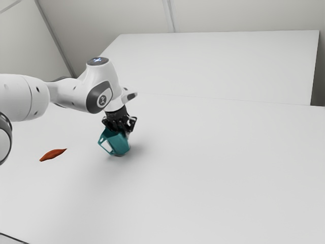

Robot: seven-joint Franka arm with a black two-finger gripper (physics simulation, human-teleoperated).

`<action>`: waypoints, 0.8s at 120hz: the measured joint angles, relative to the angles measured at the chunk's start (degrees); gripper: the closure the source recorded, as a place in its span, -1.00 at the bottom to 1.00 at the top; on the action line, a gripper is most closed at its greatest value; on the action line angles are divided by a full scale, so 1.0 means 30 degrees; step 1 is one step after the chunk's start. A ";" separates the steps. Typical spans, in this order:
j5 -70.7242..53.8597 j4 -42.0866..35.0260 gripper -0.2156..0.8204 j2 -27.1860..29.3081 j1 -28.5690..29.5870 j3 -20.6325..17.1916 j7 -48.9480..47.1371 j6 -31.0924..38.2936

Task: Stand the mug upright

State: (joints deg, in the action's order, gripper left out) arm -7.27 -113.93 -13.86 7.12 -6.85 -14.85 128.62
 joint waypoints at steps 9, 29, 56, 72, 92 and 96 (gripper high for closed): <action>0.0040 0.0011 0.26 0.0154 -0.0078 -0.0001 -0.0110 0.0015; 0.0074 0.0062 -0.20 0.1142 -0.0282 0.0002 -0.0301 -0.0215; 0.0094 0.1162 -0.45 0.3160 -0.0908 0.0027 -0.0363 -0.1680; -0.0061 0.3146 -0.51 0.3607 -0.1391 0.0035 0.0120 -0.3433; -0.0749 0.4658 -0.55 0.4585 -0.2083 -0.0168 0.0674 -0.5771; -0.0839 0.5022 -0.56 0.4677 -0.2243 -0.0202 0.0770 -0.6200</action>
State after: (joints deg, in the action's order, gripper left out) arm -9.79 -98.86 0.17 0.39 -7.46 -12.54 110.02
